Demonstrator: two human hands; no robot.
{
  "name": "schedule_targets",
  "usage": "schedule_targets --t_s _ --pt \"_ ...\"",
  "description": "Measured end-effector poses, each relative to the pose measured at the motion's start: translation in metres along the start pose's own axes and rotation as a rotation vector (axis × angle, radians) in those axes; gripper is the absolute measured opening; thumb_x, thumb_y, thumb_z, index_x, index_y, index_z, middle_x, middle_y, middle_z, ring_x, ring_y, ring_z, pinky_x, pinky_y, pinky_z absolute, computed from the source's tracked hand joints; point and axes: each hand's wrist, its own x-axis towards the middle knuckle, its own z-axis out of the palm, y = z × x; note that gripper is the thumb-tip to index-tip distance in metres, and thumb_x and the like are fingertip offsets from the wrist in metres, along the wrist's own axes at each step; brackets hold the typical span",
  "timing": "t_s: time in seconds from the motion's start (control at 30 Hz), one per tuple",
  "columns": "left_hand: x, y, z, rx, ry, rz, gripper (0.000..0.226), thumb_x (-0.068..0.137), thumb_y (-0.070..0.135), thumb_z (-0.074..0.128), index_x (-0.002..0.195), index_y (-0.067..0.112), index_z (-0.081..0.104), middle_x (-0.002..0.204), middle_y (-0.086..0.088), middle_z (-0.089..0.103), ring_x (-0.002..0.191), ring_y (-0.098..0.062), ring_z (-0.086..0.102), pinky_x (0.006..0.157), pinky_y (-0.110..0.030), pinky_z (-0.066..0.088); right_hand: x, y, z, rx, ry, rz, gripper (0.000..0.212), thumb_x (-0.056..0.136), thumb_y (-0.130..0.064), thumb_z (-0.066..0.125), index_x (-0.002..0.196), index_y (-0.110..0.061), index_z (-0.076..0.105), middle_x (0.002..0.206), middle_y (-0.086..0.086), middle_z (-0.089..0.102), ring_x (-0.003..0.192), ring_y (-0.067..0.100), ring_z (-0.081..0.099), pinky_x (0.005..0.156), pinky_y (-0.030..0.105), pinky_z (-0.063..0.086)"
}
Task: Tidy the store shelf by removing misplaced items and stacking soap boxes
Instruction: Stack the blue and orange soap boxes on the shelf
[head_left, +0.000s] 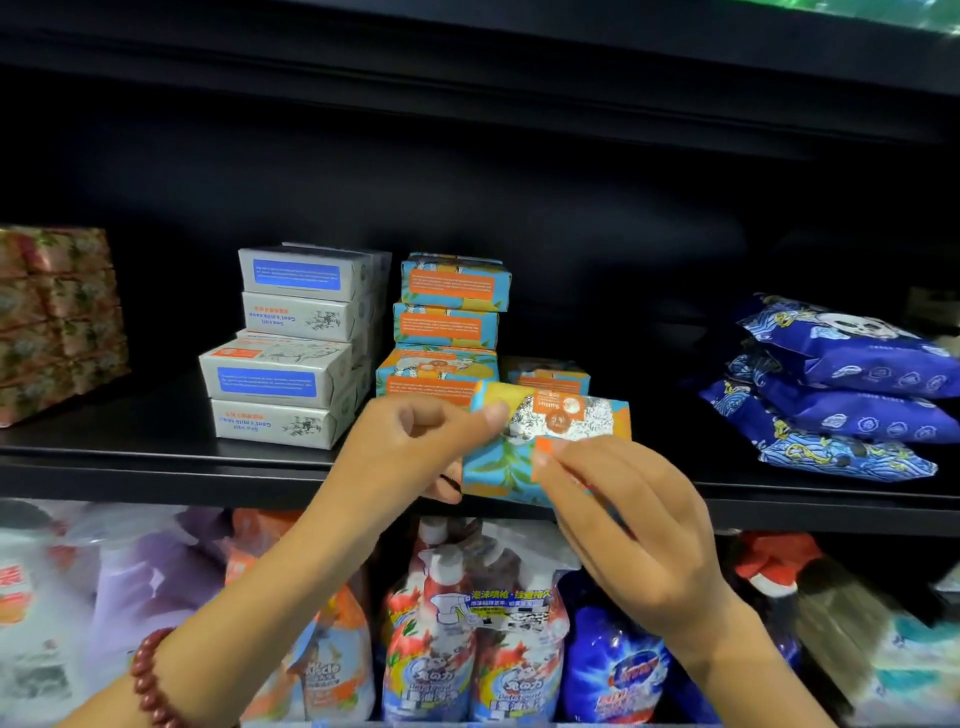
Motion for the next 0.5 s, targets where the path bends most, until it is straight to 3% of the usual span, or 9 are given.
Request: schedule_targets --t_s 0.1,0.2,0.3,0.37,0.43,0.5 --pt "0.0 -0.007 -0.002 -0.032 0.019 -0.022 0.065 0.045 0.048 0.08 0.077 -0.005 0.064 0.069 -0.017 0.065 0.064 -0.024 0.062 0.061 -0.035 0.057 -0.003 -0.002 0.003 -0.004 0.001 -0.015 0.032 0.084 -0.009 0.071 0.112 -0.002 0.057 0.11 0.011 0.054 0.101 0.022 0.056 0.09 0.032 0.05" --pt "-0.001 -0.009 0.0 -0.078 0.091 0.017 0.062 0.048 0.037 0.084 0.084 -0.009 0.063 0.083 -0.032 0.066 0.069 -0.027 0.065 0.067 -0.041 0.056 -0.001 0.003 0.0 0.062 -0.067 0.062 0.032 0.086 -0.018 0.07 0.113 -0.008 0.057 0.116 0.009 0.053 0.109 0.023 0.053 0.093 0.036 0.048" --pt "0.0 -0.012 -0.002 -0.043 0.143 0.111 0.059 0.05 0.037 0.084 0.089 -0.003 0.066 0.085 -0.031 0.066 0.073 -0.031 0.069 0.062 -0.032 0.056 0.006 0.006 -0.01 0.25 -0.159 0.369 0.05 0.086 -0.04 0.064 0.124 -0.01 0.053 0.128 0.005 0.049 0.123 0.019 0.044 0.104 0.029 0.036" --pt "-0.001 -0.014 -0.003 -0.037 0.149 0.154 0.06 0.051 0.043 0.081 0.094 0.003 0.067 0.088 -0.024 0.069 0.085 -0.037 0.068 0.077 -0.045 0.057 0.014 0.007 -0.015 0.437 -0.229 0.691 0.068 0.077 -0.05 0.066 0.134 -0.017 0.047 0.134 -0.006 0.047 0.127 0.006 0.04 0.104 0.016 0.031" --pt "-0.003 -0.013 -0.003 -0.028 0.107 0.206 0.057 0.056 0.04 0.08 0.1 0.007 0.066 0.096 -0.015 0.072 0.093 -0.033 0.068 0.085 -0.048 0.055 0.021 0.009 -0.018 0.673 -0.314 0.934 0.077 0.068 -0.049 0.075 0.136 -0.033 0.041 0.132 -0.019 0.047 0.122 -0.003 0.044 0.097 0.009 0.035" --pt "-0.005 -0.012 -0.002 -0.017 0.033 0.283 0.047 0.064 0.029 0.08 0.104 0.011 0.063 0.103 -0.006 0.072 0.097 -0.022 0.068 0.084 -0.034 0.056 0.025 0.014 -0.02 0.809 -0.362 0.985 0.079 0.066 -0.032 0.083 0.131 -0.041 0.04 0.123 -0.026 0.052 0.114 -0.008 0.051 0.087 0.005 0.039"
